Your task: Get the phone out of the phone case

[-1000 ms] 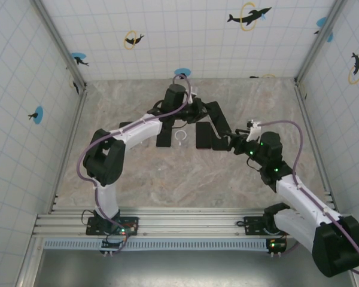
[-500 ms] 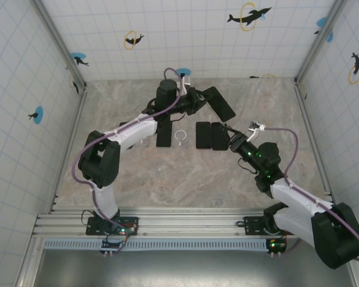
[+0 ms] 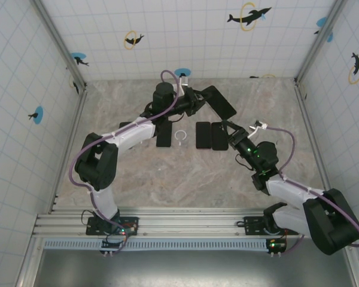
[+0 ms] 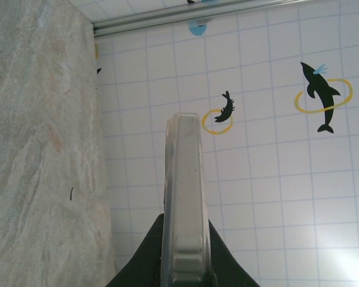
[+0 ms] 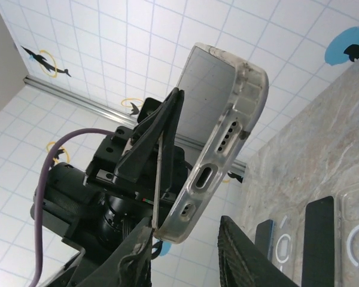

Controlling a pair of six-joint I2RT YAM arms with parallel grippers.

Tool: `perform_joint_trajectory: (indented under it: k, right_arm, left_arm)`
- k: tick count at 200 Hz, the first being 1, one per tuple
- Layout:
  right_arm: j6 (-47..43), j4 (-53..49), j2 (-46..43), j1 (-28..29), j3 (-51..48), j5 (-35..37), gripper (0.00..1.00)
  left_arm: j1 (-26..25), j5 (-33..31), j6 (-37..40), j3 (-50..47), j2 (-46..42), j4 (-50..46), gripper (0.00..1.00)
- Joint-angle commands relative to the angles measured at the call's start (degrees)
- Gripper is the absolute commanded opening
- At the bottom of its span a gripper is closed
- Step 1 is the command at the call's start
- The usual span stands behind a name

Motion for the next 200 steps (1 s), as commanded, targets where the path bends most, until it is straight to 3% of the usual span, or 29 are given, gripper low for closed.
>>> perform_joint_trajectory:
  k: [1, 95, 161, 200]
  right_arm:
    - [2.3, 5.5, 1.2, 0.2, 2.0, 0.8, 0.29]
    - [0.0, 5.8, 4.2, -1.4, 2.3, -3.5, 0.14]
    - [-9.7, 0.9, 3.9, -3.2, 3.2, -8.9, 0.12]
    - [-19.7, -10.9, 3.5, -3.9, 7.1, -11.6, 0.11]
  left_arm:
    - [0.0, 1.5, -1.5, -0.2, -3.4, 5.8, 0.14]
    - [0.0, 1.9, -6.1, -0.6, -4.0, 7.6, 0.13]
    - [0.0, 3.6, -15.8, -3.2, -6.2, 14.2, 0.12]
    - [0.0, 5.0, -20.0, -4.6, -7.0, 18.1, 0.10]
